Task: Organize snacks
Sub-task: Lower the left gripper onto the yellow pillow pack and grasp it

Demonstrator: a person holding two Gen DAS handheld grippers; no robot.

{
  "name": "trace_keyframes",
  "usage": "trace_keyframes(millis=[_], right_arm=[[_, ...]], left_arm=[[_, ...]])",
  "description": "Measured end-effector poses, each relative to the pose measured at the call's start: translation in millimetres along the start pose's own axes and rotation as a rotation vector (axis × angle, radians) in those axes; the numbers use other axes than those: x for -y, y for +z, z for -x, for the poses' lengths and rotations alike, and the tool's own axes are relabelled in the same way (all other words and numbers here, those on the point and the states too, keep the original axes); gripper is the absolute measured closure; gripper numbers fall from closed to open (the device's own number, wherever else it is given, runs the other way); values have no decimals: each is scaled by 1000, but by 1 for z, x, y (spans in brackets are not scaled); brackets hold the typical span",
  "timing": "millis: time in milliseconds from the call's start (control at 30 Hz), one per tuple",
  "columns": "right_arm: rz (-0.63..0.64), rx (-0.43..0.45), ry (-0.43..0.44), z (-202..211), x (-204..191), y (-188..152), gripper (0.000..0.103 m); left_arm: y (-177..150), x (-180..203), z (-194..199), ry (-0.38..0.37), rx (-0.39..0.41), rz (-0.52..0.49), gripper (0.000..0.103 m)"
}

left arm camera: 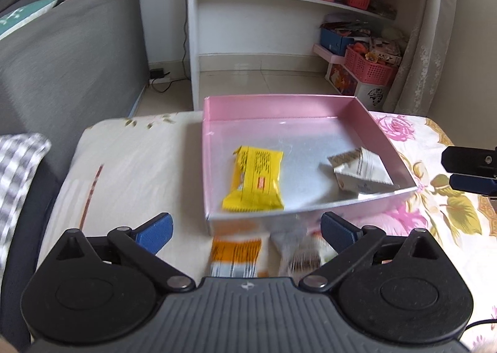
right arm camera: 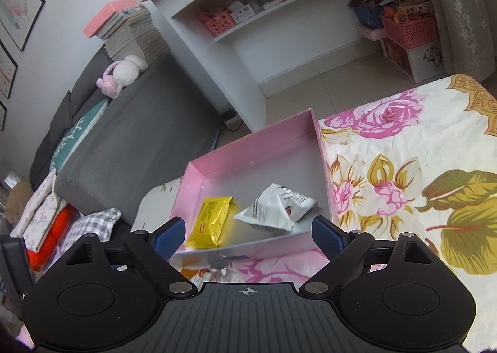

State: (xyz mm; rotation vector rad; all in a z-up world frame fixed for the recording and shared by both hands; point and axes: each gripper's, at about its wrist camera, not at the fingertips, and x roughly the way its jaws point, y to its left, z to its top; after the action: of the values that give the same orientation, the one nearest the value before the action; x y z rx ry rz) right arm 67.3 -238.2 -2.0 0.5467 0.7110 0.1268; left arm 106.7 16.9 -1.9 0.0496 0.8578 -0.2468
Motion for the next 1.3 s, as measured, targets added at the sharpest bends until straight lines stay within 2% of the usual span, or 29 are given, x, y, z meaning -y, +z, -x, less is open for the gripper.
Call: trace_keyframes(millis=[167, 333, 600, 767, 867, 1000, 1300], right_arm=[[77, 12, -2, 14, -10, -14, 8], [216, 30, -25, 18, -19, -37, 8], [293, 64, 2, 29, -24, -59, 8], [353, 67, 19, 29, -33, -69, 6], [368, 41, 47, 25, -38, -76, 6], [433, 3, 80, 19, -49, -91, 6], [732, -70, 145, 5, -82, -131, 6]], left_arm=[[-15, -8, 14, -35, 4, 57, 0], [-30, -14, 24, -52, 5, 35, 0], [-57, -22, 25, -90, -28, -8, 0], [-67, -35, 29, -146, -55, 37, 1], [-71, -42, 27, -173, -84, 64, 5], [-76, -49, 22, -191, -128, 91, 15], [-82, -61, 22, -254, -174, 119, 30]])
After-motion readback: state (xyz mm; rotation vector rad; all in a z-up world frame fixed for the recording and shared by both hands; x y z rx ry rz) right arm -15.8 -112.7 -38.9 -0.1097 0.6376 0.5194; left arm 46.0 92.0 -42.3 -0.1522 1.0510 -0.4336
